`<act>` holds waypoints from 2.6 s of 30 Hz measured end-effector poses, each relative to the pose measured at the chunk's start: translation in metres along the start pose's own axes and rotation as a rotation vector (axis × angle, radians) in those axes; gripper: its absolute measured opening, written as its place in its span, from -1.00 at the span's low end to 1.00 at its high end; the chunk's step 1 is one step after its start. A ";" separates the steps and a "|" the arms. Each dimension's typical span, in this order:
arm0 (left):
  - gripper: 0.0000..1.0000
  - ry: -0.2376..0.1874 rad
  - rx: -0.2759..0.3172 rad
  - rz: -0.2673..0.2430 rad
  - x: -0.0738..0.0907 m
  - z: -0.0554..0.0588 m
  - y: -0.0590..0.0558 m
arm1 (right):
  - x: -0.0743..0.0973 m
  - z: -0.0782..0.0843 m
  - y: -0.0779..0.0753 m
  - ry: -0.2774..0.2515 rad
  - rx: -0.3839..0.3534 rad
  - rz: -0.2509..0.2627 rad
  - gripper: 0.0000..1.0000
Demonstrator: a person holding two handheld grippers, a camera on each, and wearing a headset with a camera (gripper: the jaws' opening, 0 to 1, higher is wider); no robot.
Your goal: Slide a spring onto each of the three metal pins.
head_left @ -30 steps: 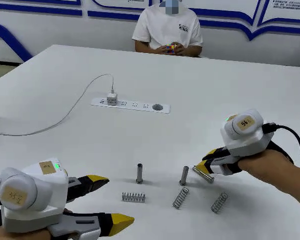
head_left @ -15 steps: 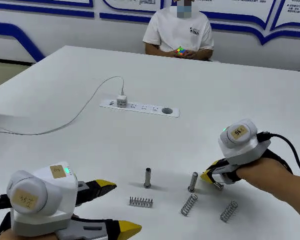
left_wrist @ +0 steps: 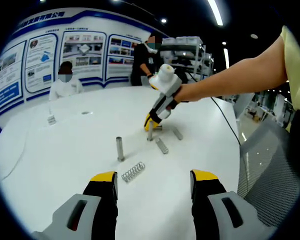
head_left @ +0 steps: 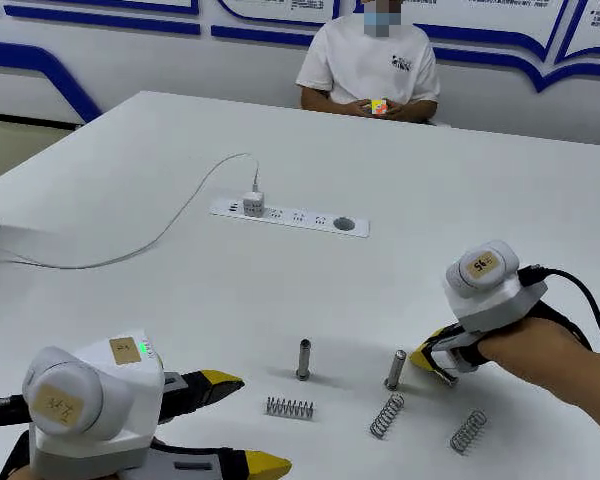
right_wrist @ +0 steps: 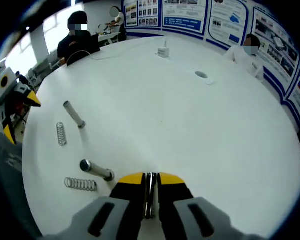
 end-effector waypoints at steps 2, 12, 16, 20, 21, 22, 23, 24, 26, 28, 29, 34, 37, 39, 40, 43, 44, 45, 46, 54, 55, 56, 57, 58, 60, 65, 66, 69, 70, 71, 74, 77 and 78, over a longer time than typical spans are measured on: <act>0.20 -0.001 0.003 -0.002 0.001 0.000 0.000 | 0.000 0.001 0.000 0.005 0.003 0.001 -0.77; 0.19 -0.006 0.011 -0.014 0.003 0.000 0.005 | 0.000 0.001 0.000 0.007 -0.029 -0.010 -0.80; 0.19 -0.004 0.011 -0.015 0.003 0.001 0.004 | 0.000 0.002 0.000 0.002 -0.025 -0.009 -0.81; 0.19 -0.003 0.011 -0.016 0.002 0.001 0.004 | 0.002 0.004 0.003 -0.004 -0.005 -0.005 -0.82; 0.19 -0.004 0.011 -0.016 0.002 0.001 0.004 | 0.004 0.005 0.004 -0.005 -0.001 -0.005 -0.82; 0.19 -0.005 0.010 -0.017 0.002 0.000 0.004 | 0.006 0.005 0.005 -0.012 0.000 -0.004 -0.82; 0.18 -0.006 0.009 -0.017 0.002 0.000 0.005 | 0.007 0.004 0.005 -0.020 -0.003 -0.003 -0.82; 0.18 -0.006 0.008 -0.018 0.002 0.000 0.005 | 0.010 0.004 0.006 -0.030 -0.010 -0.003 -0.82; 0.18 -0.006 0.006 -0.019 0.003 0.000 0.004 | 0.014 0.002 0.007 -0.045 -0.014 -0.005 -0.82; 0.18 -0.007 0.005 -0.019 0.003 -0.001 0.004 | 0.019 0.001 0.009 -0.056 -0.011 -0.002 -0.82; 0.18 -0.007 0.002 -0.019 0.003 -0.001 0.004 | 0.022 0.000 0.010 -0.063 -0.009 0.002 -0.82; 0.18 -0.009 -0.005 -0.014 0.003 -0.002 0.001 | 0.034 0.000 0.013 -0.091 -0.012 0.015 -0.82; 0.18 -0.010 -0.009 -0.013 0.002 -0.003 0.000 | 0.040 0.004 0.016 -0.105 -0.017 0.020 -0.82; 0.18 -0.011 -0.014 -0.011 0.002 -0.004 0.000 | 0.044 0.006 0.018 -0.114 -0.023 0.030 -0.82; 0.18 -0.012 -0.015 -0.010 0.002 -0.004 0.000 | 0.046 0.007 0.018 -0.119 -0.025 0.033 -0.82; 0.17 -0.014 -0.019 -0.009 0.002 -0.005 0.000 | 0.050 0.011 0.019 -0.133 -0.034 0.042 -0.82; 0.17 -0.013 -0.023 -0.008 0.002 -0.006 0.000 | 0.053 0.012 0.019 -0.139 -0.039 0.047 -0.82; 0.17 -0.012 -0.025 -0.008 0.002 -0.006 -0.001 | 0.054 0.013 0.019 -0.143 -0.041 0.049 -0.82; 0.17 -0.011 -0.026 -0.007 0.002 -0.006 -0.001 | 0.055 0.013 0.019 -0.145 -0.044 0.050 -0.82; 0.17 -0.008 -0.036 -0.005 0.003 -0.007 -0.001 | 0.064 0.020 0.020 -0.179 -0.057 0.067 -0.82; 0.17 -0.008 -0.038 -0.006 0.004 -0.007 -0.001 | 0.065 0.021 0.020 -0.184 -0.057 0.068 -0.82; 0.17 -0.007 -0.039 -0.006 0.004 -0.008 -0.001 | 0.066 0.022 0.020 -0.188 -0.057 0.069 -0.82; 0.17 -0.005 -0.042 -0.007 0.004 -0.008 -0.001 | 0.067 0.023 0.020 -0.196 -0.057 0.072 -0.81; 0.17 -0.005 -0.041 -0.007 0.004 -0.008 -0.002 | 0.068 0.024 0.020 -0.201 -0.057 0.075 -0.81; 0.17 -0.004 -0.041 -0.006 0.004 -0.008 -0.002 | 0.069 0.026 0.019 -0.210 -0.059 0.077 -0.81; 0.17 0.002 -0.042 -0.002 0.004 -0.007 -0.005 | 0.072 0.029 0.018 -0.223 -0.079 0.081 -0.81; 0.17 0.002 -0.043 -0.001 0.004 -0.007 -0.005 | 0.073 0.029 0.018 -0.223 -0.082 0.082 -0.81; 0.17 0.002 -0.043 0.000 0.004 -0.007 -0.005 | 0.074 0.031 0.019 -0.223 -0.077 0.083 -0.81; 0.17 0.001 -0.043 0.000 0.004 -0.007 -0.005 | 0.074 0.031 0.019 -0.222 -0.076 0.084 -0.81; 0.17 0.001 -0.043 -0.001 0.004 -0.008 -0.005 | 0.074 0.031 0.019 -0.220 -0.076 0.085 -0.81; 0.17 0.003 -0.046 0.000 0.005 -0.007 -0.005 | 0.077 0.035 0.018 -0.224 -0.088 0.091 -0.81; 0.17 0.006 -0.046 0.001 0.005 -0.006 -0.006 | 0.078 0.037 0.017 -0.227 -0.096 0.094 -0.81; 0.17 0.007 -0.046 0.001 0.005 -0.006 -0.006 | 0.078 0.037 0.017 -0.228 -0.098 0.094 -0.81</act>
Point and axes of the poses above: the centre of the closed fingertips' face, and the gripper's own axes: x roughly backward along the fingers, y roughly to its left, z roughly out of its underside, the point moved 8 cm from there along x, roughly backward along the fingers, and after that the axes turned 3 degrees about -y, right-handed, at the moved point
